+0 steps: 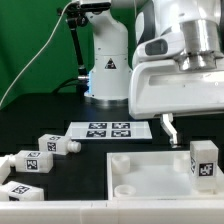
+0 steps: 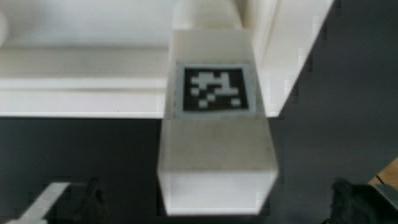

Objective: Assemble one leg

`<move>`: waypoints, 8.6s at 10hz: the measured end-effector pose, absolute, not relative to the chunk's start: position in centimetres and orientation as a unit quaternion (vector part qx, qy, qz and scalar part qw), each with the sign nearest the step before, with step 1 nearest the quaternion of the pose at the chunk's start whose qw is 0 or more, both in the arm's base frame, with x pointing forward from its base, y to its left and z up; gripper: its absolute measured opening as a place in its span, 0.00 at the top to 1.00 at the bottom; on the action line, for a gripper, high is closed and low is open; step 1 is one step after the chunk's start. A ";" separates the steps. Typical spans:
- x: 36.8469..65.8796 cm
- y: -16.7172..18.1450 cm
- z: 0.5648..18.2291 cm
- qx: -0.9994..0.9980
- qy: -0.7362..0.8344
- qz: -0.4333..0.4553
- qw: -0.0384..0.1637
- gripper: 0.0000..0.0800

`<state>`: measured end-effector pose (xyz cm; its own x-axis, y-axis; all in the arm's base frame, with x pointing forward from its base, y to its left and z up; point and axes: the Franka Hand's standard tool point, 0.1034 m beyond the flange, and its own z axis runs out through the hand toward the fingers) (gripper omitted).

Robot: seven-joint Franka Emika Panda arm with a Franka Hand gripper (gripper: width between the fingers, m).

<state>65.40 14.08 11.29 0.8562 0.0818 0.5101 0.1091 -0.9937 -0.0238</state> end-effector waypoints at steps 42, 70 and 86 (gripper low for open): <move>64.9 15.2 8.6 -0.934 0.352 -0.035 0.056 0.19; 65.2 14.0 8.5 -0.833 0.550 -0.001 0.063 0.65; 65.0 14.3 8.4 -0.993 -0.109 -0.039 0.009 0.19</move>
Offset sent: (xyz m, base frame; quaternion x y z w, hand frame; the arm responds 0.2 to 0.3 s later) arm 0.0000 0.0000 0.0000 0.0000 -0.1296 0.0000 0.9916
